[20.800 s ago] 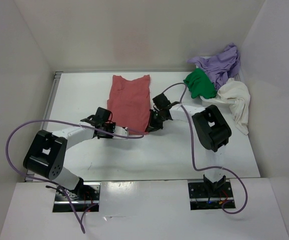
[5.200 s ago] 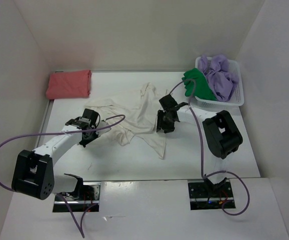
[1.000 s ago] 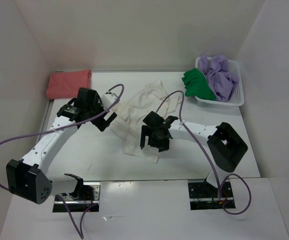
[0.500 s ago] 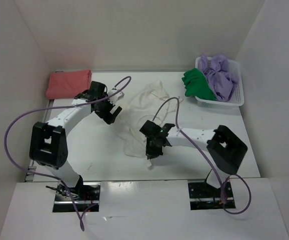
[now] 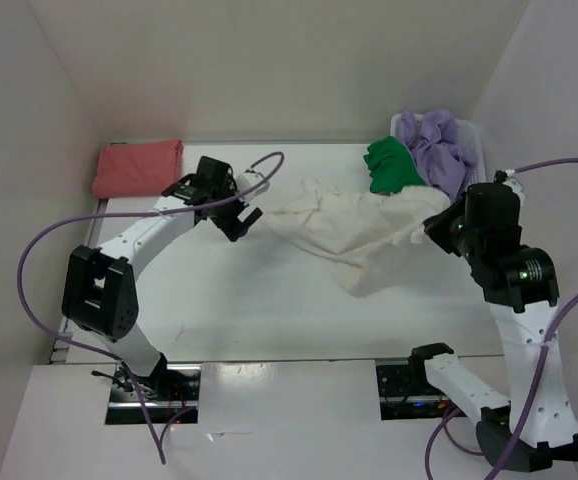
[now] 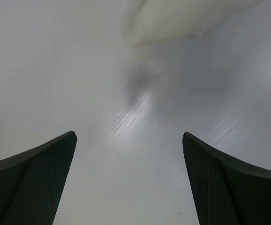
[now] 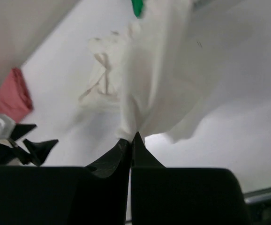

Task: Fold and stack the t-shirts
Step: Flatten out the tshirt

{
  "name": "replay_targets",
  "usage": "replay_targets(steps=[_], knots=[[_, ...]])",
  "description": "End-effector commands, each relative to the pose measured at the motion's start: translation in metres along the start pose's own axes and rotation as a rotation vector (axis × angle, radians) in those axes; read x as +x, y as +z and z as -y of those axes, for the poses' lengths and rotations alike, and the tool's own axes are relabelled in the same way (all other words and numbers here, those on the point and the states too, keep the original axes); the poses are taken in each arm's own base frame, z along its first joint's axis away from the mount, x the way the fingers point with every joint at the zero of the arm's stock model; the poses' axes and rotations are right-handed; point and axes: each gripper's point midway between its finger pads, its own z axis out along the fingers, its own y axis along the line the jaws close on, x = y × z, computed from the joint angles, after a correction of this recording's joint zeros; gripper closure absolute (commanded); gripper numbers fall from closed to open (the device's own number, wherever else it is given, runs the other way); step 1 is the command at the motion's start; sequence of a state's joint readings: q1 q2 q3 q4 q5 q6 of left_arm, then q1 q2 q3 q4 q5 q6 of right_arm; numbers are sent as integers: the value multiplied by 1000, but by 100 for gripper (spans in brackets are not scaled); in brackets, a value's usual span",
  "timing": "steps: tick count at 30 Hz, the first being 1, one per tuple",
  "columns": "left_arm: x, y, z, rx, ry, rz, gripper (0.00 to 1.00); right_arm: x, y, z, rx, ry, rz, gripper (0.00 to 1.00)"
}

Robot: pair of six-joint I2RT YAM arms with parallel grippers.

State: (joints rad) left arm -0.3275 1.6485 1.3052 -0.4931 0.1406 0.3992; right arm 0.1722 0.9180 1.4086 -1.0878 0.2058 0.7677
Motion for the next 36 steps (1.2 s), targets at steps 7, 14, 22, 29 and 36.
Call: replay_targets(steps=[7, 14, 22, 29, 36], knots=[[-37, 17, 130, 239, 349, 28, 0, 37, 25, 13, 50, -163, -210, 100], [-54, 49, 176, 280, 479, 121, 0, 11, 24, -13, -1, -200, -172, 100], [-57, 93, 196, 262, 595, 159, 0, 24, 36, -9, 8, -203, -215, 100], [-51, 144, 184, 139, 552, 92, 0, 29, 38, 1, 39, -218, -225, 100], [-37, 149, 166, 116, 532, 34, 100, 29, 36, 8, 51, -213, -214, 100]])
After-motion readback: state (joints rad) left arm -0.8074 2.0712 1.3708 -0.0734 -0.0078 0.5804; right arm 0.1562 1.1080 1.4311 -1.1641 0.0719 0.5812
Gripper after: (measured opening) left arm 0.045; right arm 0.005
